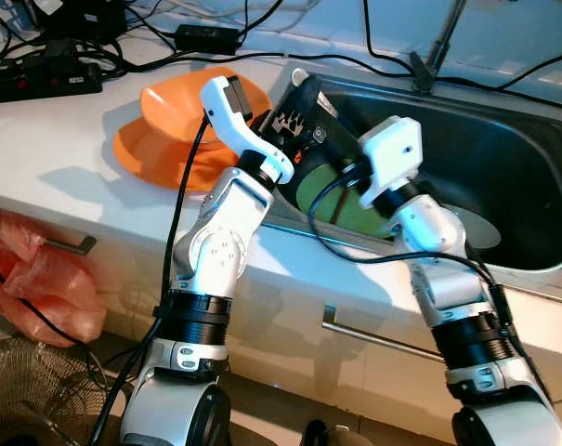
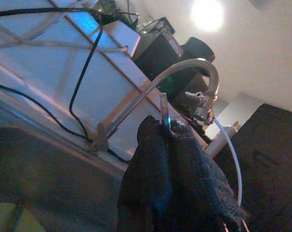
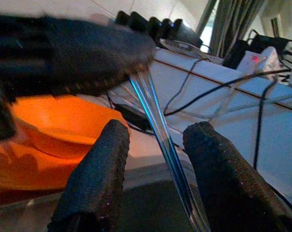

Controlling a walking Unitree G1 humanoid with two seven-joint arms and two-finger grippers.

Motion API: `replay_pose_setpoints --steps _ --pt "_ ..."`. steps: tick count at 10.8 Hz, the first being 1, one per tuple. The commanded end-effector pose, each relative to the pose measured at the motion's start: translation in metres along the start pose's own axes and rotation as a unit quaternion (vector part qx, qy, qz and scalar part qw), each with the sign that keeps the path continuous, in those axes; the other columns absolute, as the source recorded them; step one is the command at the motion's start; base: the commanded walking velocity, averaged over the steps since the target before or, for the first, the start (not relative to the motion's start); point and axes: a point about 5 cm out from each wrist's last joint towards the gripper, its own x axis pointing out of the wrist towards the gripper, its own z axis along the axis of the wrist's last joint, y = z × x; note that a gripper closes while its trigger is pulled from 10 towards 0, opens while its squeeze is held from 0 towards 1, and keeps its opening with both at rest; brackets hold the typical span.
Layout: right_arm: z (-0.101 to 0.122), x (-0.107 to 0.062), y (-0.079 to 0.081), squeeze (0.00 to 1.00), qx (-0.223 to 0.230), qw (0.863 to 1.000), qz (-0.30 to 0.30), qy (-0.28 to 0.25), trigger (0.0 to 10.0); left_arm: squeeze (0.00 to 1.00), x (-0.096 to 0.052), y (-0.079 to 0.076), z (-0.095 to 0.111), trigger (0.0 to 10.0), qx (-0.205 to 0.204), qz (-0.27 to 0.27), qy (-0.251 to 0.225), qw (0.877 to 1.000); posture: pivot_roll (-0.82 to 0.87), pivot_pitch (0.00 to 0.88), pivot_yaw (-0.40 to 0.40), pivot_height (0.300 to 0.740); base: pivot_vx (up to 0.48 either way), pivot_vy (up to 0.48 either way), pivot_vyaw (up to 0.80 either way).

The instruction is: Kitchen organization

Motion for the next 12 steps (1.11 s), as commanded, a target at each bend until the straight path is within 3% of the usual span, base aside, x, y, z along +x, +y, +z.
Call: replay_pose_setpoints --steps 1,6,8,12 --pt "-0.001 0.001 -0.011 0.0 -0.012 1.0 -0.025 0.011 10.0 0.0 0.0 -0.01 -0.009 10.0 -0.009 -0.016 0.005 1.0 0.03 0.121 -0.039 0.74 0.0 0.0 0.0" --pt "-0.01 0.002 -0.01 0.0 -0.019 0.999 -0.029 0.035 10.0 0.0 0.0 -0.011 -0.008 10.0 -0.005 -0.019 0.001 1.0 0.03 0.116 -0.043 0.74 0.0 0.0 0.0" --pt "-0.013 0.001 -0.009 0.0 -0.022 0.998 -0.028 0.046 0.0 0.0 0.0 -0.011 -0.007 10.0 -0.003 -0.019 0.0 1.0 0.03 0.116 -0.044 0.74 0.0 0.0 0.0" --pt "-0.018 -0.001 -0.01 0.0 -0.026 0.997 -0.032 0.06 0.0 0.0 -0.002 -0.01 -0.006 10.0 -0.001 -0.014 -0.006 1.0 0.03 0.119 -0.045 0.74 0.0 0.0 0.0"
